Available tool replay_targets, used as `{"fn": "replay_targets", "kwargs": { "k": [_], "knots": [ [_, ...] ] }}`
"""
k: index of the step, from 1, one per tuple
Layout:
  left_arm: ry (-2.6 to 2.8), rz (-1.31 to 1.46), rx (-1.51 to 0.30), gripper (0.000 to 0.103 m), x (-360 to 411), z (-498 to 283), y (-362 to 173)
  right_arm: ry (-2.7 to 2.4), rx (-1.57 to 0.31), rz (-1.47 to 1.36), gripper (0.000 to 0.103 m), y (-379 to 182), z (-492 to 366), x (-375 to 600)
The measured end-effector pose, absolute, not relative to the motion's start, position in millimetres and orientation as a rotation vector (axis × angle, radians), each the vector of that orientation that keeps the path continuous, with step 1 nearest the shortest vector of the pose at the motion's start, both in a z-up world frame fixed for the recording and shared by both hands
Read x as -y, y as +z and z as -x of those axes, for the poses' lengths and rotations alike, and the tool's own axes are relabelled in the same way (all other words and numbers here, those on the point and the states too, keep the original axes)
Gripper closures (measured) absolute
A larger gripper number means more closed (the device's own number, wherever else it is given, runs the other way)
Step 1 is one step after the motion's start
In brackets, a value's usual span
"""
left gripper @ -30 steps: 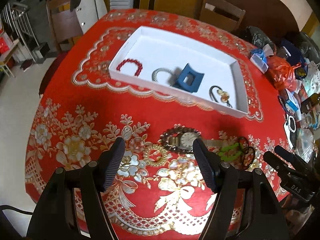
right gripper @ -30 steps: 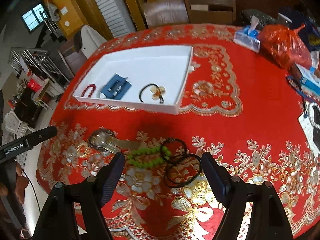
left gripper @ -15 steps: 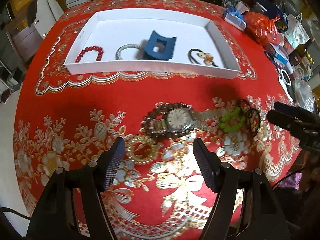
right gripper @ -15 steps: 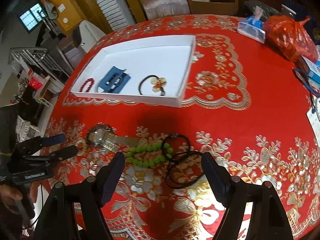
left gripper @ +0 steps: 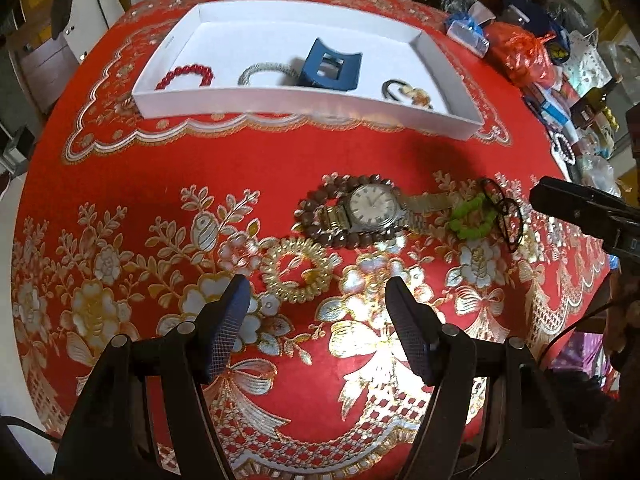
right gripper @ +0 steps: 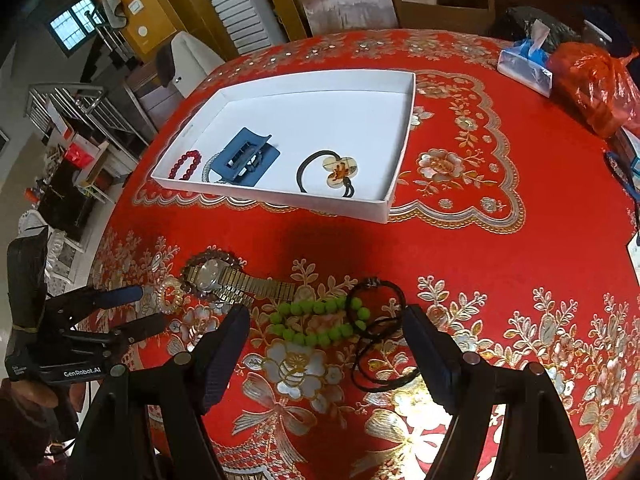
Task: Organize jewelry
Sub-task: 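Grasp the gold coil hair tie with the left tool while the right tool grasps a black hair tie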
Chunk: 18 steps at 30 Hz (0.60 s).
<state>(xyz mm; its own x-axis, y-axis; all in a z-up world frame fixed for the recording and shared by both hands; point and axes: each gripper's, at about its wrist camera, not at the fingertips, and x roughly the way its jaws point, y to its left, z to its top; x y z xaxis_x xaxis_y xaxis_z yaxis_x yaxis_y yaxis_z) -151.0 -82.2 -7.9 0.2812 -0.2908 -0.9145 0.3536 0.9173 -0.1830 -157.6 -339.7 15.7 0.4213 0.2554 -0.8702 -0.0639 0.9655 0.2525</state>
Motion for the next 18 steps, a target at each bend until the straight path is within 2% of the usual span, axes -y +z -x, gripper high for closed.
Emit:
{"fn": "replay_targets", "kwargs": {
  "k": [5,7,8,13,18],
  "knots": [
    [-0.462,-0.159,-1.181,0.039,98,155,-11,0.2,-1.138,-0.147,0.027,9,164,345],
    [-0.461,-0.199,-1.19,0.044,105,154,-16,0.194,-1.151,-0.147,0.039,4,165,348],
    [-0.458,-0.215,-1.2,0.049,107,153,-21,0.189,-1.154,-0.15,0.041,1,165,350],
    [-0.449,-0.22,-1.2,0.057,111,147,-24,0.136,-1.161,-0.131,0.052,-11,153,355],
    [-0.449,-0.208,-1.233,0.081,109,139,-31,0.094,-1.172,-0.078,0.067,-21,136,361]
  ]
}}
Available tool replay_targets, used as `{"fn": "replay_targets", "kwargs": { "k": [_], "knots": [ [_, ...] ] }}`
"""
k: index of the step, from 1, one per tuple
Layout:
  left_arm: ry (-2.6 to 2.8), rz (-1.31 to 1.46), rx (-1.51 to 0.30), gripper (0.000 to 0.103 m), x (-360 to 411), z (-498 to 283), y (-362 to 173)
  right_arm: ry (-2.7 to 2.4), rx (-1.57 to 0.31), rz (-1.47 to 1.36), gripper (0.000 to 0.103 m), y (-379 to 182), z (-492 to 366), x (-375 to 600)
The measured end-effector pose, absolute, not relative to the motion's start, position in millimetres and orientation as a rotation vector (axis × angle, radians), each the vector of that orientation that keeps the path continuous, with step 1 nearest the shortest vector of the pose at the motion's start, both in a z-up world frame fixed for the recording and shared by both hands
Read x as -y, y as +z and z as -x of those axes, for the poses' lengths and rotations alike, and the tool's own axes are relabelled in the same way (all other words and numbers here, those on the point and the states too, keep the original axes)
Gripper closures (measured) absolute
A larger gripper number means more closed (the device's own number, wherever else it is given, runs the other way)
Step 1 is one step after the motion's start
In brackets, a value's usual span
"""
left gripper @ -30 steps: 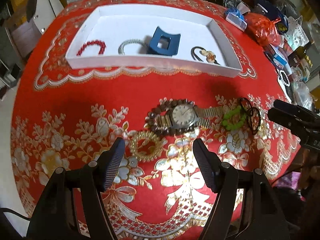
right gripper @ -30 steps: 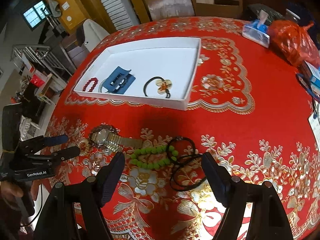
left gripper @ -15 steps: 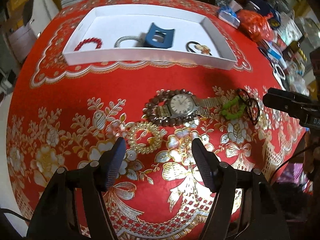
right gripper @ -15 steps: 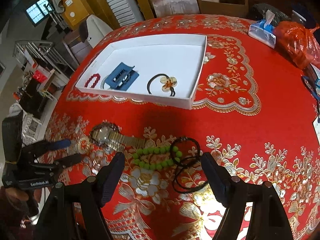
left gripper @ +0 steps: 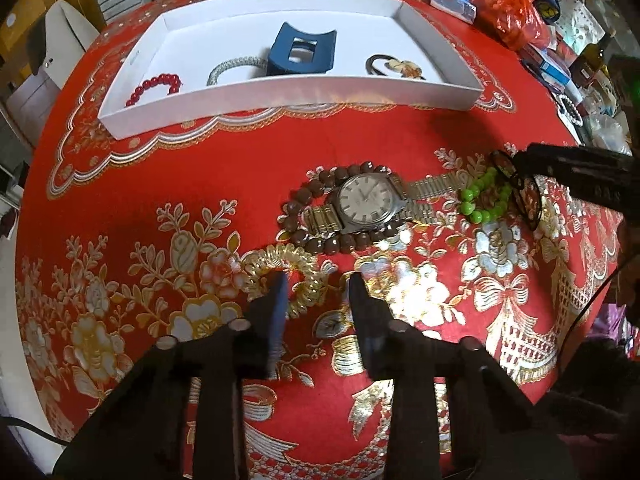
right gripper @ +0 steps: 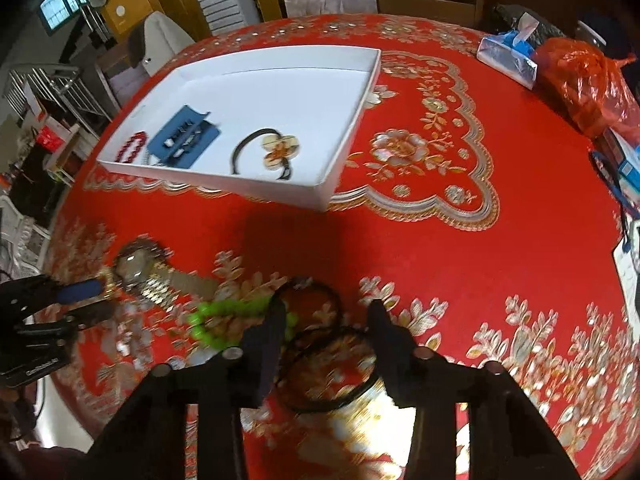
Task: Organize jewelry
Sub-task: 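Grasp the gold coil hair tie with the left tool while the right tool grasps a black hair tie, then carry the gold coil and black hair tie into the white tray, open both tools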
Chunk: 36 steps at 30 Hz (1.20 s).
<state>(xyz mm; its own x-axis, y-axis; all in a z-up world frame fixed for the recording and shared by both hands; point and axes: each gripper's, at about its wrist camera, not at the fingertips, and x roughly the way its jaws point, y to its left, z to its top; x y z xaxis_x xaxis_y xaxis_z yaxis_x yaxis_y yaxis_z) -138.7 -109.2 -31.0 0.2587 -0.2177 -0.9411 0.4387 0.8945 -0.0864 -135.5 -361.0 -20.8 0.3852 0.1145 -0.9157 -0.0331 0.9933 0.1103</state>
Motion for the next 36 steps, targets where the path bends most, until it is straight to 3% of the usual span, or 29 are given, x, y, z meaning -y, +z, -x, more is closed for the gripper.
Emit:
{"fn": "replay_targets", "kwargs": {
  "k": [4,7,9,21,36],
  "knots": [
    [-0.455,-0.165,-1.241,0.094,101,134,-31,0.09,-1.206,-0.052,0.08,-32,128,365],
    [-0.463,-0.109,-1.254,0.095,90,131,-31,0.078,-1.185,0.018,0.097,-35,129,359],
    [-0.457,-0.079,-1.265,0.095,85,129,-32,0.08,-1.174,0.052,0.1,-36,130,354],
    [-0.4,0.012,-1.207,0.095,72,130,8,0.16,-1.036,-0.212,0.1,23,138,379],
    [-0.298,-0.02,-1.036,0.095,88,81,87,0.266,-0.899,-0.18,0.1,96,107,347]
  ]
}}
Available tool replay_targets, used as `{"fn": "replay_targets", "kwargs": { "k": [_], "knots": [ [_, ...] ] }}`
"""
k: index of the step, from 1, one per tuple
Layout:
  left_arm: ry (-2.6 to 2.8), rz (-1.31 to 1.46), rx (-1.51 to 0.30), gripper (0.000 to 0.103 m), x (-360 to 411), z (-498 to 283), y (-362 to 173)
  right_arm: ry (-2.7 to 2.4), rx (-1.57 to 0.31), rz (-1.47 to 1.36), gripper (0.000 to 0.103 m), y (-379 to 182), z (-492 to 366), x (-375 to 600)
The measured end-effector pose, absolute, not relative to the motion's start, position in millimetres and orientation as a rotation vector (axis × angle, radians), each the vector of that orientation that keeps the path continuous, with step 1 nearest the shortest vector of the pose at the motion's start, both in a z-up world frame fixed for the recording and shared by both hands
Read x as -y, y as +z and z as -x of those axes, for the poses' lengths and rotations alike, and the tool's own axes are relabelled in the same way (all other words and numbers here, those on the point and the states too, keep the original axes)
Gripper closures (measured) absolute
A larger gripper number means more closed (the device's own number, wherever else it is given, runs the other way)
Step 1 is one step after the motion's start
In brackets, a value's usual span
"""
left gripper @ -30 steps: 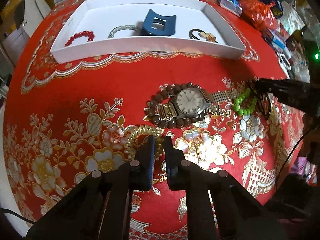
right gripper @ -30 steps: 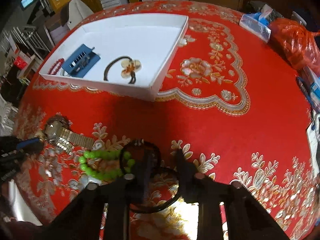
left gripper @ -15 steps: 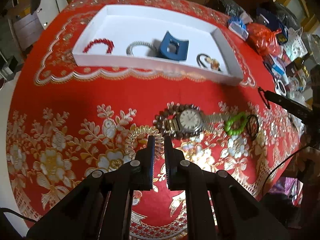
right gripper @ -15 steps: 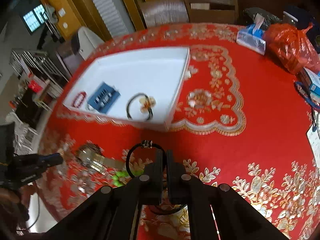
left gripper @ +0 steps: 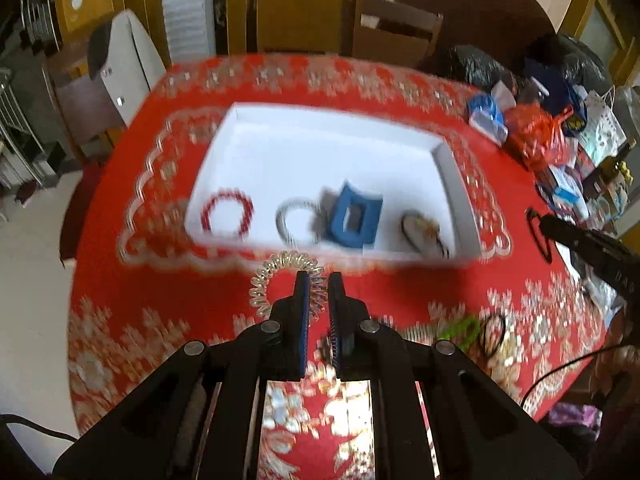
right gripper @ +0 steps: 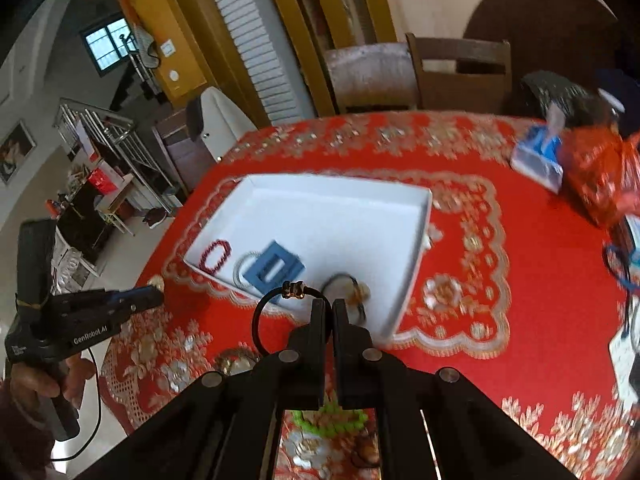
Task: Organize jewelry
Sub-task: 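Carry the gold coil and black hair tie into the white tray, open both tools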
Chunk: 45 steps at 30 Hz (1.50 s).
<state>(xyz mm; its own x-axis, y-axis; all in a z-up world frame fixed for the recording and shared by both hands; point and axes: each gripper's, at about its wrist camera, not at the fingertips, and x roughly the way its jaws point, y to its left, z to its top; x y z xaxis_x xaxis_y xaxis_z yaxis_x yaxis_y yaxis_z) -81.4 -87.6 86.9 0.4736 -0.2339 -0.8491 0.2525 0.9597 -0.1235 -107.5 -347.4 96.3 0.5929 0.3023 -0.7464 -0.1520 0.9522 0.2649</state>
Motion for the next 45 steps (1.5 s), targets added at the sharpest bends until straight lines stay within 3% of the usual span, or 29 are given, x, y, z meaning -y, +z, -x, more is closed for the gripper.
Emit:
{"fn": "replay_targets", "kwargs": {
  "k": [12,29,45],
  "knots": [
    [-0.262,-0.074,-0.994,0.095,95,13,95,0.26,-0.904,-0.175,0.1,96,32,330],
    [-0.229,-0.079,-1.098,0.095,98,-84,28,0.162,-1.064,-0.204,0.1,17,-61,321],
    [-0.218,-0.073,-1.188,0.095,113,-111,-16,0.094,-1.151,-0.204,0.1,-33,-81,328]
  ]
}}
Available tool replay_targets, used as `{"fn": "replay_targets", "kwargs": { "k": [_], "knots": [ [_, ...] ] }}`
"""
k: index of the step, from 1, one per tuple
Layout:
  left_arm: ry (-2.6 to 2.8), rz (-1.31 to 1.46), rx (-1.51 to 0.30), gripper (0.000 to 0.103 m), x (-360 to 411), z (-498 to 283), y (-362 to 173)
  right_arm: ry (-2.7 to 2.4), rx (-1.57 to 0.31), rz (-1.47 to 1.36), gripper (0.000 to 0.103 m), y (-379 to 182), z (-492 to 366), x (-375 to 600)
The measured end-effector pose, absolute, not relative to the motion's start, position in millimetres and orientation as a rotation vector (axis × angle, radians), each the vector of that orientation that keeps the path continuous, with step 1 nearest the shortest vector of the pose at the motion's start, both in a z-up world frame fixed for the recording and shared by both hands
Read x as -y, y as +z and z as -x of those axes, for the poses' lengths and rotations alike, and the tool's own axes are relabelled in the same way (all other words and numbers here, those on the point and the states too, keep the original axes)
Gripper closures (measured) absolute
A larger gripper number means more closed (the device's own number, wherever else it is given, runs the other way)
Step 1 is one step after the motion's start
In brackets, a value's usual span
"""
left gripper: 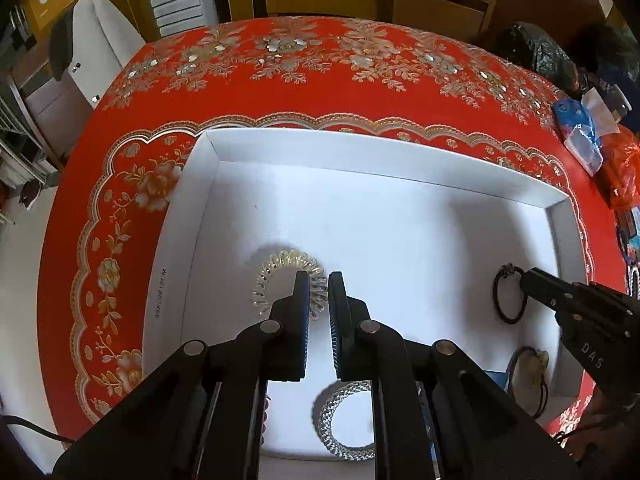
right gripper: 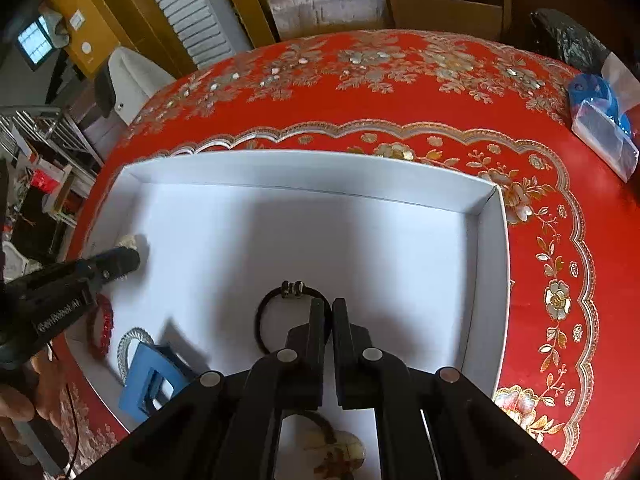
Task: Organize jewelry
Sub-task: 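Carry the gold coil and black hair tie into the white tray, open both tools, then withdraw both tools from the tray back over the watch and beads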
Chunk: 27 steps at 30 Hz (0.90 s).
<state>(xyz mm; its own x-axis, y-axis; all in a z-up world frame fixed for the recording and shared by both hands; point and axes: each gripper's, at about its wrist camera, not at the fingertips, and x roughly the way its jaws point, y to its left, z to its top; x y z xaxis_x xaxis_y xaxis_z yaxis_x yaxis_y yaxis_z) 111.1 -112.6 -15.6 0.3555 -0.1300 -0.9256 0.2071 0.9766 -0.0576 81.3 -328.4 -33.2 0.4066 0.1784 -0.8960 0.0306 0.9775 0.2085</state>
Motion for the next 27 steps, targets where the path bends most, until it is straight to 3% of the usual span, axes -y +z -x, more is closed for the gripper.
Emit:
{"fn": "replay_targets", "kwargs": {
  "k": [8,10,12,14,16,27],
  "knots": [
    [-0.197,-0.096,-1.192,0.093,115,-111,-18,0.077,-1.148,-0.207,0.097,-33,-80,331],
    [-0.19,-0.104,-1.191,0.089,115,-111,-18,0.075,-1.15,-0.208,0.097,-32,-79,331],
    [-0.187,-0.105,-1.195,0.073,115,-110,-18,0.073,-1.15,-0.208,0.095,-31,-77,331],
    [-0.179,-0.099,-1.198,0.063,114,-110,-18,0.069,-1.133,-0.213,0.081,-27,-74,332],
    [-0.176,-0.081,-1.201,0.062,112,-110,-16,0.069,-1.125,-0.228,0.063,-24,-73,333],
    [-0.158,-0.046,-1.161,0.056,109,-88,16,0.07,-1.056,-0.267,0.059,12,-45,334]
  ]
}}
